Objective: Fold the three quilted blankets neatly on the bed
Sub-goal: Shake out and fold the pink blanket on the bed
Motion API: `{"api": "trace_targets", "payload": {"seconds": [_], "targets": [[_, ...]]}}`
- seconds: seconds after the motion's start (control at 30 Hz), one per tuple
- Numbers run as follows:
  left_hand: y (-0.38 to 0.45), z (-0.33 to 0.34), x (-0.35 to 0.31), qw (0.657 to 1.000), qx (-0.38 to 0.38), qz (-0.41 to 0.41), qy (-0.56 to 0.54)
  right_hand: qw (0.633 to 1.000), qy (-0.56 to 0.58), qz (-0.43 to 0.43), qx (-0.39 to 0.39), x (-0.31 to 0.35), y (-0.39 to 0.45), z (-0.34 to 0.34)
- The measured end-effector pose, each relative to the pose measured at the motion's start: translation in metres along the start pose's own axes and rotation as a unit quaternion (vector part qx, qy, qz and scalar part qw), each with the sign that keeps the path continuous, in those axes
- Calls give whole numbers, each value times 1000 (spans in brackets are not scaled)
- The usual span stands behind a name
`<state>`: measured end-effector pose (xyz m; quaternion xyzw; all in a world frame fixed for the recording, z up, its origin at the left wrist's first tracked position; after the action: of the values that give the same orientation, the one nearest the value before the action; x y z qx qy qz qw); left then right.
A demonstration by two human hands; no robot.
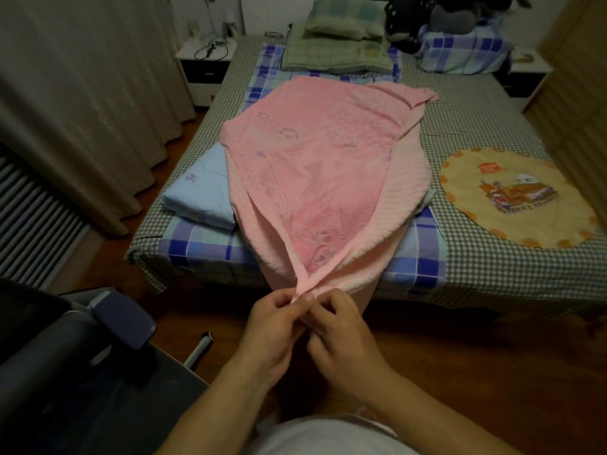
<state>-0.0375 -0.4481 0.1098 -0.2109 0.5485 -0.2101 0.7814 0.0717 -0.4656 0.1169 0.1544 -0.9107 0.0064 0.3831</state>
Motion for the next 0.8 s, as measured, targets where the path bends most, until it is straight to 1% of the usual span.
{"api": "trace_targets", "payload": {"seconds": [0.03, 0.07, 0.1, 0.13, 0.17, 0.2, 0.23, 0.27, 0.3, 0.33, 0.37, 0.4, 0.43, 0.47, 0.53, 0.6, 0.63, 0.7, 0.73, 0.8], "targets": [[3, -6, -3, 1000, 12, -5, -12, 994, 92, 35, 50, -6, 3, 3], [5, -12, -7, 1000, 20, -9, -14, 972, 204, 70, 98, -9, 7, 5], [5, -17, -11, 1000, 25, -8, 2, 935, 313, 103, 133, -13, 11, 6], [6, -21, -13, 999, 29, -1, 39, 898, 386, 138, 159, -19, 15, 5], [4, -24, -16, 994, 28, 15, 106, 884, 404, 155, 176, -26, 21, 0], [3, -25, -20, 979, 12, 38, 199, 906, 362, 138, 170, -35, 30, -9], [1, -26, -24, 952, -14, 65, 297, 950, 265, 95, 135, -46, 41, -21], [-2, -24, -29, 920, -44, 100, 377, 985, 145, 40, 87, -54, 53, -34], [-6, -20, -33, 892, -70, 138, 424, 998, 28, -16, 54, -59, 65, -42], [-10, -15, -37, 873, -87, 176, 446, 994, -69, -69, 45, -63, 77, -45], [-14, -12, -38, 861, -93, 204, 457, 982, -140, -112, 58, -67, 91, -45], [-16, -9, -37, 855, -94, 217, 462, 967, -183, -154, 85, -70, 107, -43], [-17, -9, -36, 854, -98, 221, 460, 955, -199, -184, 121, -71, 123, -41], [-15, -12, -37, 858, -107, 220, 451, 947, -190, -198, 169, -71, 141, -41], [-9, -26, -43, 877, -140, 204, 413, 932, -144, -148, 296, -71, 172, -44], [-1, -41, -49, 905, -156, 175, 354, 909, -133, -89, 385, -74, 199, -45], [4, -47, -52, 922, -151, 162, 317, 895, -154, -79, 412, -76, 209, -46], [15, -57, -57, 945, -147, 152, 248, 869, -236, -106, 422, -84, 230, -45], [19, -61, -60, 949, -160, 158, 223, 848, -287, -117, 431, -92, 241, -45], [23, -67, -64, 946, -193, 188, 180, 810, -362, -94, 452, -114, 268, -53]]}}
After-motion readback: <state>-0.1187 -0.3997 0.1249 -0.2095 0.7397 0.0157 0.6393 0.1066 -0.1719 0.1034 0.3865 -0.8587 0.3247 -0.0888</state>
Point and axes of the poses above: each hand's wrist, its own y-axis towards the middle knuckle, its own z-axis out of the palm, x = y × z, the point moved 6 cm from there along y, towards the middle knuckle, and after that the axes turned 3 degrees about x, right-handed, at the moved point
